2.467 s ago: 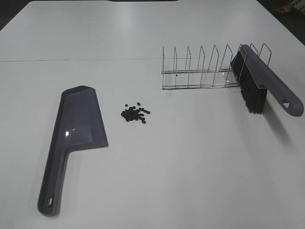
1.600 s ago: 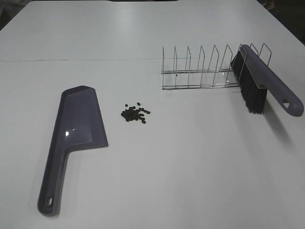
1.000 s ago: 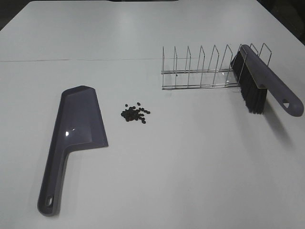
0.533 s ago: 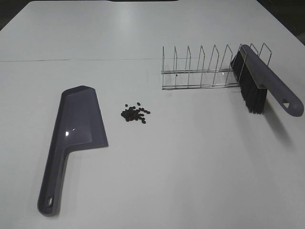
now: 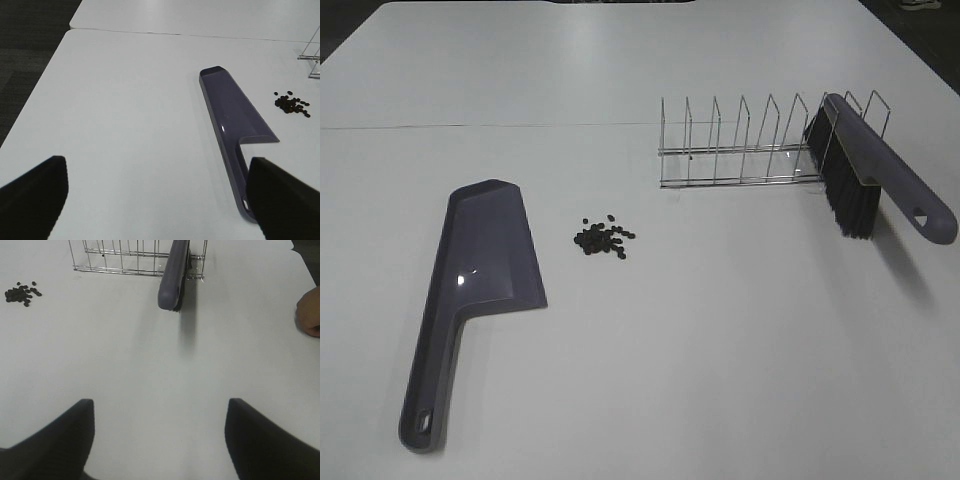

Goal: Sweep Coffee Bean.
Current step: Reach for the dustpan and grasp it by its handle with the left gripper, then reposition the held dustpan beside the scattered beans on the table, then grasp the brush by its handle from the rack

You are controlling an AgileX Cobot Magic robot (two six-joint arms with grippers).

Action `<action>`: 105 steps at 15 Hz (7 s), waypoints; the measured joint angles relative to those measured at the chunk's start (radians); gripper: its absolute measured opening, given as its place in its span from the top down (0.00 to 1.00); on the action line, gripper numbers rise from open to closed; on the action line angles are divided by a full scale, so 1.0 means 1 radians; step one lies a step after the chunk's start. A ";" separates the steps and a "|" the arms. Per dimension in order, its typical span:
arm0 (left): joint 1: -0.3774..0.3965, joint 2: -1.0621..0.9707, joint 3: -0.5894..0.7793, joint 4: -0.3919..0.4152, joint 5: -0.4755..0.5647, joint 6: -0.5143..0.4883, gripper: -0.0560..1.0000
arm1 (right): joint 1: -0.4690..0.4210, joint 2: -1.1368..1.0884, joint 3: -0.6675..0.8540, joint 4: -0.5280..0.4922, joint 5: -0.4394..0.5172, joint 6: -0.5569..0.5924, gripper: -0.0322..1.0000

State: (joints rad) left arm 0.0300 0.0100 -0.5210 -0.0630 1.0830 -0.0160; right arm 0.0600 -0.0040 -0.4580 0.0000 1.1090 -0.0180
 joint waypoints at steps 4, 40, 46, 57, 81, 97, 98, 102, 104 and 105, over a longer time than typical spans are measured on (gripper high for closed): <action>0.000 0.118 0.000 0.000 0.000 0.000 0.11 | 0.000 0.000 0.000 0.000 0.000 0.000 0.35; -0.323 1.728 -0.312 -0.168 -0.420 -0.313 0.11 | 0.000 0.000 0.000 0.000 0.000 0.000 0.36; -0.323 1.859 -0.364 -0.191 -0.442 -0.317 0.13 | 0.000 0.000 0.000 0.000 0.000 0.000 0.36; -0.323 1.930 -0.418 -0.190 -0.413 -0.298 0.13 | 0.000 0.000 0.000 0.000 0.000 0.000 0.36; -0.323 1.900 -0.415 0.194 -0.385 -0.249 0.64 | 0.000 0.196 -0.117 0.011 0.028 0.018 0.36; -0.323 1.896 -0.415 0.229 -0.389 -0.219 0.64 | 0.000 1.076 -0.609 0.045 0.113 0.111 0.36; -0.323 1.896 -0.415 0.229 -0.389 -0.219 0.64 | 0.000 1.103 -0.624 0.045 0.113 0.104 0.36; -0.323 1.896 -0.415 0.229 -0.389 -0.219 0.64 | 0.000 1.281 -0.765 0.038 0.112 0.068 0.36; -0.323 1.896 -0.415 0.229 -0.389 -0.219 0.64 | 0.000 1.368 -0.849 0.000 0.112 0.060 0.36; -0.323 1.896 -0.415 0.229 -0.389 -0.219 0.64 | 0.000 1.409 -0.888 -0.009 0.112 0.056 0.36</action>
State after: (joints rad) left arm -0.2930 1.9060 -0.9360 0.1660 0.6940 -0.2350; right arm 0.0600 1.4050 -1.3460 -0.0090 1.2210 0.0380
